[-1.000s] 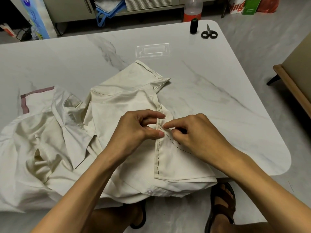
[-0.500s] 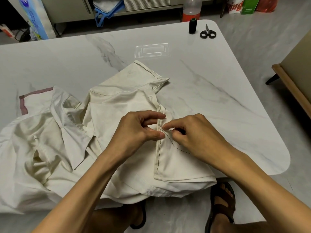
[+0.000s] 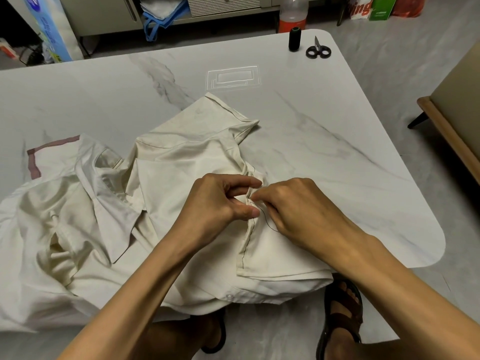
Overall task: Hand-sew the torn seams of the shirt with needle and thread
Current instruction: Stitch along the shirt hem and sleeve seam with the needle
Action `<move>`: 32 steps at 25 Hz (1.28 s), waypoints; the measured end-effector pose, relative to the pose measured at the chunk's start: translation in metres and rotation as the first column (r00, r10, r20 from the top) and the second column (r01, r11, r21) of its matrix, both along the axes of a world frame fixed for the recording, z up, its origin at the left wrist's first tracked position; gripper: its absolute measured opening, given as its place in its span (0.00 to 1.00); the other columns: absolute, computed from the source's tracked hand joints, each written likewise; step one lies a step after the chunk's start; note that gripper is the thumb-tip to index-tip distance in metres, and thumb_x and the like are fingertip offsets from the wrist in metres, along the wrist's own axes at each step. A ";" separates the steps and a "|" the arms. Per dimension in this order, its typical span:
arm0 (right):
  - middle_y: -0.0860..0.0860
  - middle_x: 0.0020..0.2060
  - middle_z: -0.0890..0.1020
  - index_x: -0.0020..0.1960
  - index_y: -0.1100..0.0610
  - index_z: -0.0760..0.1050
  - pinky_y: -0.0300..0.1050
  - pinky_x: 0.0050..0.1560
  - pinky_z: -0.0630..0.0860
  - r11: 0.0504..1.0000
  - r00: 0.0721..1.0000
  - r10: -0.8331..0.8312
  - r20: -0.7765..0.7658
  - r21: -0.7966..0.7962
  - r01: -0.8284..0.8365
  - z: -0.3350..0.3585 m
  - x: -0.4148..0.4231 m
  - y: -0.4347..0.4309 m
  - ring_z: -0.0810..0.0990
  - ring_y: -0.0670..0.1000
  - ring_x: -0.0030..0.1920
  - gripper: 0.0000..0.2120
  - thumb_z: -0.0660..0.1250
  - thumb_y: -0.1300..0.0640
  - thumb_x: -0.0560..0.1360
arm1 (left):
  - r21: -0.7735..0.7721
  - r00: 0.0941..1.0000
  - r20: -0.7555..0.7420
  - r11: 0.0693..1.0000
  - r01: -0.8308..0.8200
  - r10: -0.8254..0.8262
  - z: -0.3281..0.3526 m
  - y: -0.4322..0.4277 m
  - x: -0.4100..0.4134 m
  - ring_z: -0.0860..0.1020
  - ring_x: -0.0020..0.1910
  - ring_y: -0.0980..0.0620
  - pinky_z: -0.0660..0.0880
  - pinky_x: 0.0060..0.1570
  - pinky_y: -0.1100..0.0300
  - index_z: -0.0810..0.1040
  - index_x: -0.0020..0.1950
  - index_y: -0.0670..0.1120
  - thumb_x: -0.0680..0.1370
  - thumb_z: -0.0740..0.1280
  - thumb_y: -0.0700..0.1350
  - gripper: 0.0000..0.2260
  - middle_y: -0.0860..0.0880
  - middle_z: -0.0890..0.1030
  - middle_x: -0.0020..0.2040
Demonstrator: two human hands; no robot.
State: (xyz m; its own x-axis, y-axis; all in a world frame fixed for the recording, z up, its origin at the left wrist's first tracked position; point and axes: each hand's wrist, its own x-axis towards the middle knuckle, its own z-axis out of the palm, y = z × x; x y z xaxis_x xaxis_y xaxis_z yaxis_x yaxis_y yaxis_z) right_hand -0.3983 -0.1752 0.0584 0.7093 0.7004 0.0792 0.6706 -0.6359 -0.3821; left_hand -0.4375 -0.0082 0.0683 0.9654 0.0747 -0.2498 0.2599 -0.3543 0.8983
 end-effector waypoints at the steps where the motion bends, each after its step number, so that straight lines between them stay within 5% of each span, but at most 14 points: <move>1: 0.52 0.46 0.85 0.55 0.50 0.80 0.53 0.46 0.76 1.000 1.000 -0.005 0.000 0.007 0.005 -0.002 0.000 0.001 0.82 0.57 0.47 0.13 0.60 0.60 0.77 | -0.003 1.000 -0.001 1.000 0.009 -0.009 0.000 -0.001 0.000 0.82 0.32 0.57 0.78 0.43 0.64 0.85 0.56 0.47 0.66 0.78 0.31 0.21 0.51 0.87 0.48; 11: 0.49 0.35 0.79 0.55 0.52 0.67 0.54 0.41 0.74 0.907 0.949 -0.154 -0.276 0.341 0.247 -0.006 0.003 -0.005 0.77 0.52 0.39 0.09 0.58 0.63 0.78 | -0.034 1.000 -0.015 0.999 -0.017 0.017 0.001 -0.004 0.004 0.85 0.35 0.55 0.79 0.44 0.62 0.84 0.59 0.47 0.66 0.78 0.31 0.24 0.52 0.86 0.52; 20: 0.45 0.28 0.69 0.49 0.51 0.59 0.42 0.29 0.64 0.935 0.991 -0.064 -0.116 0.340 0.101 -0.001 -0.006 0.003 0.68 0.49 0.28 0.14 0.61 0.66 0.75 | -0.017 0.999 0.043 1.000 0.019 -0.018 0.004 -0.011 0.002 0.86 0.39 0.55 0.80 0.44 0.63 0.85 0.51 0.50 0.66 0.77 0.29 0.20 0.54 0.87 0.47; 24: 0.47 0.31 0.73 0.48 0.51 0.60 0.47 0.32 0.68 0.897 0.973 -0.126 -0.192 0.398 0.194 -0.003 -0.001 0.000 0.72 0.50 0.31 0.11 0.60 0.64 0.77 | -0.042 0.994 0.088 0.998 -0.056 0.060 0.002 -0.012 0.004 0.86 0.42 0.54 0.81 0.39 0.60 0.82 0.61 0.50 0.71 0.75 0.32 0.21 0.54 0.86 0.51; 28: 0.54 0.34 0.80 0.47 0.55 0.63 0.46 0.39 0.71 0.771 0.875 -0.233 -0.425 0.467 0.432 0.002 0.010 -0.008 0.76 0.51 0.34 0.09 0.61 0.66 0.76 | -0.195 0.936 0.115 0.932 -0.306 0.332 -0.001 -0.003 0.008 0.85 0.36 0.47 0.79 0.34 0.59 0.81 0.54 0.47 0.74 0.64 0.28 0.17 0.49 0.87 0.47; 32: 0.51 0.32 0.79 0.46 0.55 0.63 0.45 0.40 0.70 0.633 0.741 -0.081 -0.667 0.539 0.555 0.004 0.015 -0.009 0.73 0.50 0.33 0.11 0.61 0.69 0.76 | -0.506 0.961 -0.108 0.818 -0.274 0.255 -0.007 -0.018 0.005 0.83 0.41 0.50 0.80 0.42 0.61 0.82 0.51 0.41 0.75 0.70 0.31 0.08 0.43 0.85 0.46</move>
State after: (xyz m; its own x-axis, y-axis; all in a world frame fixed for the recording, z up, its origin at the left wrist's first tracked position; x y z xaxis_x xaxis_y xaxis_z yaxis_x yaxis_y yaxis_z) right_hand -0.3835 -0.1838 0.0619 0.9442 0.3248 -0.0547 -0.0010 -0.1631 -0.9866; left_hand -0.4324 -0.0266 0.0609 0.9174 0.1786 -0.3556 0.3099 0.2396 0.9201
